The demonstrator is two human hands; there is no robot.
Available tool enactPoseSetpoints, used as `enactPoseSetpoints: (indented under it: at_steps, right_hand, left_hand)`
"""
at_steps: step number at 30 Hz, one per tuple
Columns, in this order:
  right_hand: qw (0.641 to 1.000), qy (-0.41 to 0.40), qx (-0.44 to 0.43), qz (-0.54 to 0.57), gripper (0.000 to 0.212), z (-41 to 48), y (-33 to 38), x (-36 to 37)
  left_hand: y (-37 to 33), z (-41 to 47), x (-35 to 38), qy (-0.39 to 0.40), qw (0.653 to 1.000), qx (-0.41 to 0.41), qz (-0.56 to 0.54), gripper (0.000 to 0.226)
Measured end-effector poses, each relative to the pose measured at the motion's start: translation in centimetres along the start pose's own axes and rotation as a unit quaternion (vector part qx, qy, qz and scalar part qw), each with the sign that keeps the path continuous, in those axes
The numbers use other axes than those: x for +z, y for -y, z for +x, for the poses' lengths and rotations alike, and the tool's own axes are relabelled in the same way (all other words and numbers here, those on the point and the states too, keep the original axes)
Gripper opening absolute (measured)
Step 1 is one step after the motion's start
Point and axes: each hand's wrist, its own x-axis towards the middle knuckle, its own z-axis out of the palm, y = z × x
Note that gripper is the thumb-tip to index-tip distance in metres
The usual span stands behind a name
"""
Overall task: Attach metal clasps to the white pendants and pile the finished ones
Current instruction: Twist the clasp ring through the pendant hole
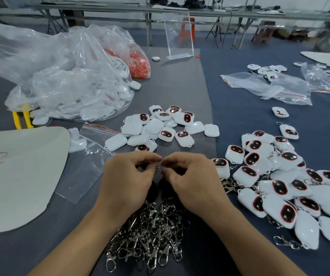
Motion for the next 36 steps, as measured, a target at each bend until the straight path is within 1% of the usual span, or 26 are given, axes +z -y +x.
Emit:
enactPoseSetpoints:
  at_steps: [1,3,4,6,8,10,11,13,15,18,21,23,25,29,30,32,34,36]
  right_hand:
    - [0.999,-0.024,0.002,-0.029,0.024,0.2,-0.2,0.1]
    - [0.993,-0.061,0.003,-0.103,0.044,1.0,-0.5,0.0]
    - [0.989,-0.059,0.007,-0.133,0.054,1.4,-0.5,-0.1]
    - [0.980,-0.017,0.008,-0.199,0.069,2.2,-0.4,-0.2]
    - [0.963,0.036,-0.001,-0.267,0.070,2.5,-0.5,0.2]
    - [0.958,0.047,-0.010,-0.283,0.066,2.3,-0.4,0.3]
    - [0.959,0.029,-0.018,-0.281,0.061,2.0,-0.2,0.2]
    - [0.958,-0.023,-0.043,-0.283,0.042,1.5,0.4,0.0]
    - [0.959,-0.030,-0.053,-0.277,0.029,1.0,1.1,0.0]
    - [0.963,0.011,-0.034,-0.268,0.028,0.5,1.2,0.1]
    - [0.962,0.028,-0.013,-0.270,0.030,0.4,1.0,-0.3]
    - [0.968,0.025,-0.002,-0.250,0.030,0.4,0.9,-0.6]
    - [0.973,0.023,0.004,-0.231,0.031,0.5,0.8,-0.9]
    - [0.985,-0.005,0.006,-0.171,0.035,0.5,0.5,-1.4]
    - [0.986,-0.008,0.000,-0.168,0.033,0.6,0.3,-1.4]
    - [0.989,-0.017,-0.011,-0.146,0.027,0.5,0.0,-1.2]
    - [0.996,-0.028,-0.011,-0.080,0.022,0.3,0.0,-0.8]
    - [1.000,-0.027,-0.006,-0.002,0.019,0.1,0.2,-0.5]
  left_hand:
    - [0.1,0.1,-0.1,-0.013,0.999,-0.001,0.032,0.027]
    - [0.3,0.1,-0.1,-0.022,0.997,-0.001,0.072,0.022]
    - [0.3,0.1,0.1,-0.019,0.996,-0.001,0.087,0.020]
    - [0.3,0.1,0.3,-0.013,0.993,-0.004,0.115,0.016]
    - [0.4,0.0,0.3,-0.012,0.991,-0.001,0.134,0.015]
    - [0.5,0.1,0.2,-0.023,0.990,0.005,0.137,0.016]
    - [0.6,0.1,0.1,-0.026,0.990,0.005,0.137,0.016]
    - [0.6,0.2,-0.1,-0.019,0.989,0.007,0.145,0.017]
    - [0.7,0.3,-0.3,-0.004,0.987,0.009,0.162,0.017]
    - [0.6,0.5,-0.6,-0.002,0.984,0.003,0.177,0.015]
    - [0.8,0.6,-0.6,0.014,0.987,0.005,0.163,0.014]
    - [0.9,0.6,-0.6,0.012,0.987,0.009,0.161,0.017]
    - [0.9,0.5,-0.7,-0.006,0.984,0.015,0.179,0.020]
    - [0.5,0.5,-1.1,-0.048,0.972,0.024,0.230,0.009]
    - [0.5,0.5,-1.2,-0.049,0.974,0.019,0.221,0.008]
    - [0.4,0.4,-1.3,-0.031,0.986,0.014,0.166,0.008]
    - [0.1,0.2,-1.2,-0.001,0.993,0.024,0.112,0.011]
    - [-0.2,0.0,-0.9,0.008,0.997,0.037,0.066,0.016]
